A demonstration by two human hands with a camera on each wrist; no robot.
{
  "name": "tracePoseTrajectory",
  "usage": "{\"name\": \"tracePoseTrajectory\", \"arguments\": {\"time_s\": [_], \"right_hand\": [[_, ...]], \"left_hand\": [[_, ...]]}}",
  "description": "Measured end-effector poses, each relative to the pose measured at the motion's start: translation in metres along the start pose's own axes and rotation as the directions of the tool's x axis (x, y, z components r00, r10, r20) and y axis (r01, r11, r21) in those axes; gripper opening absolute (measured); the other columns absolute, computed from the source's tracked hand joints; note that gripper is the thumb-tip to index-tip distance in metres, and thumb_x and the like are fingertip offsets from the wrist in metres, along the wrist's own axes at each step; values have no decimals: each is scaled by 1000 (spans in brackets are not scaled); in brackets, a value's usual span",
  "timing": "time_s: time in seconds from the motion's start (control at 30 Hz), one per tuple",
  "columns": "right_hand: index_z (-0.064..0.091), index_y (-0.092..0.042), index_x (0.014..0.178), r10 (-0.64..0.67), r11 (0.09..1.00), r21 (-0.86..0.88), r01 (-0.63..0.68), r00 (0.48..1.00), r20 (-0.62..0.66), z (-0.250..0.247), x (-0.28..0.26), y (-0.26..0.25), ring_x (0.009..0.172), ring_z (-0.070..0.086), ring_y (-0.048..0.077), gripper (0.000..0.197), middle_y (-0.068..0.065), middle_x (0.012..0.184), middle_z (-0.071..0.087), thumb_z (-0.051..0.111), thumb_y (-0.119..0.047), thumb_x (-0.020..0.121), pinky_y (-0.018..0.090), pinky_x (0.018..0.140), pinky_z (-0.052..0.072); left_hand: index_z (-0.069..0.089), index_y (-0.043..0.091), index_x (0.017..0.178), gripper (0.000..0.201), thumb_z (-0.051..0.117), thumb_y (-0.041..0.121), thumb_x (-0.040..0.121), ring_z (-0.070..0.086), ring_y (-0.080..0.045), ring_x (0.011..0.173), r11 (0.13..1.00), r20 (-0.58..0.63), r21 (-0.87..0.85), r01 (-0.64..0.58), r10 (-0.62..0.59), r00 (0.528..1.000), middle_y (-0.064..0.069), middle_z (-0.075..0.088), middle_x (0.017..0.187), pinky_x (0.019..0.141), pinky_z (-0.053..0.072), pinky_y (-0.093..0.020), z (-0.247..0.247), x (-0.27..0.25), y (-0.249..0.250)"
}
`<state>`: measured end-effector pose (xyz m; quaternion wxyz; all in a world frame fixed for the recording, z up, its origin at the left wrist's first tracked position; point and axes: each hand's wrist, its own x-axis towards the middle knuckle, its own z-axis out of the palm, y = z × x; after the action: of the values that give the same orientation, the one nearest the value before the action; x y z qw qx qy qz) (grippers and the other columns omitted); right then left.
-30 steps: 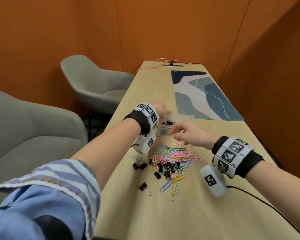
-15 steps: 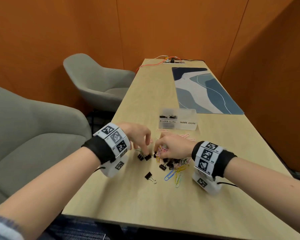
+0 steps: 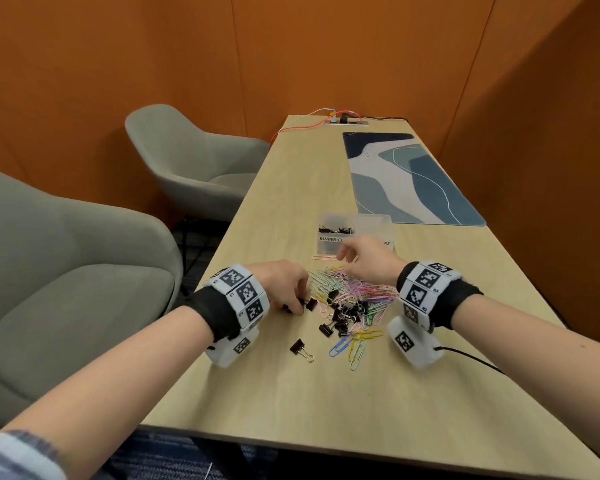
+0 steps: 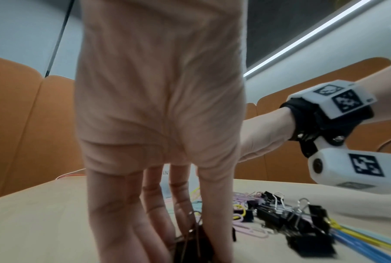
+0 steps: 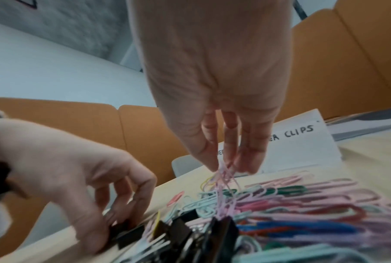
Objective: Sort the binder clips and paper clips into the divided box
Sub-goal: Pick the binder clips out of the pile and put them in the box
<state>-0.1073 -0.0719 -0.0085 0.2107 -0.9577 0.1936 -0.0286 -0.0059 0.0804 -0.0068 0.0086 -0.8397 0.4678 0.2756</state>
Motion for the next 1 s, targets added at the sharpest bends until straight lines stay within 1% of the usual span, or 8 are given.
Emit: {"name": "tracePoseTrajectory", "arguments": {"time_s": [0.13, 0.3, 0.47, 0.57, 0.7, 0.87, 0.93, 1.0], "right_hand": [[64, -19, 111, -194, 972, -119, 202, 978, 78, 11, -13, -17, 109, 52, 22, 32, 6, 114, 59, 59, -15, 80, 33, 92, 42], [67, -22, 107, -270, 904, -264, 337, 927, 261, 29, -21, -40, 106, 48, 24, 32, -1, 92, 46, 63, -38, 79, 41, 89, 36], [63, -14, 102, -277, 880, -319, 352, 926, 258, 36, -19, -42, 109, 47, 27, 24, 7, 102, 51, 61, -29, 83, 41, 89, 37], [60, -13, 99, -298, 902, -247, 355, 924, 241, 33, -15, -38, 103, 46, 23, 22, 2, 94, 43, 60, -28, 82, 39, 87, 37], [64, -8, 93, -138, 984, 121, 130, 989, 59, 15, -6, -23, 80, 59, 20, 17, 4, 82, 62, 63, -16, 78, 31, 71, 47], [58, -6, 99, 182, 838, 518, -170, 983, 27, -15, 15, 4, 62, 61, 15, 12, 11, 81, 65, 51, -8, 91, 22, 57, 52], [61, 1, 102, 258, 803, 563, -198, 966, -28, -25, 34, 15, 63, 61, 16, 17, 17, 86, 65, 50, -2, 90, 23, 59, 54], [66, 3, 100, 284, 801, 562, -205, 957, -55, -32, 50, 19, 70, 64, 22, 20, 20, 88, 67, 54, 3, 85, 33, 74, 59]], "left_hand": [[57, 17, 93, 21, 73, 18, 78, 60, -15, 62, 999, -14, -36, -15, 15, 1000, -6, 65, 97, 52, 49, -20, -4, 5, -5], [60, 19, 78, 17, 73, 7, 78, 66, -20, 64, 985, 12, -167, -34, 36, 999, -7, 67, 91, 60, 56, -21, -10, 6, -14], [62, 17, 85, 15, 71, 7, 79, 65, -8, 51, 980, -4, -198, -37, 37, 999, 0, 64, 83, 63, 54, -20, -11, 6, -21], [64, 14, 89, 15, 70, 5, 79, 63, -10, 55, 975, -5, -216, -50, 50, 999, 0, 62, 81, 69, 57, -25, -12, 7, -24], [65, 12, 91, 16, 69, 1, 79, 62, -12, 59, 972, 3, -230, -56, 58, 998, 0, 63, 79, 66, 57, -22, -16, 8, -26], [64, 10, 83, 14, 66, -4, 81, 66, -20, 68, 932, 40, -352, -86, 107, 994, 1, 66, 81, 62, 58, -18, -34, 14, -24], [65, 8, 84, 13, 66, -5, 82, 67, -16, 63, 901, 21, -423, -97, 117, 993, -3, 68, 79, 62, 59, -17, -48, 20, -21], [65, 1, 91, 11, 63, -7, 84, 68, -9, 56, 866, -29, -485, -121, 122, 992, -6, 68, 76, 60, 58, -15, -61, 30, -14]]}}
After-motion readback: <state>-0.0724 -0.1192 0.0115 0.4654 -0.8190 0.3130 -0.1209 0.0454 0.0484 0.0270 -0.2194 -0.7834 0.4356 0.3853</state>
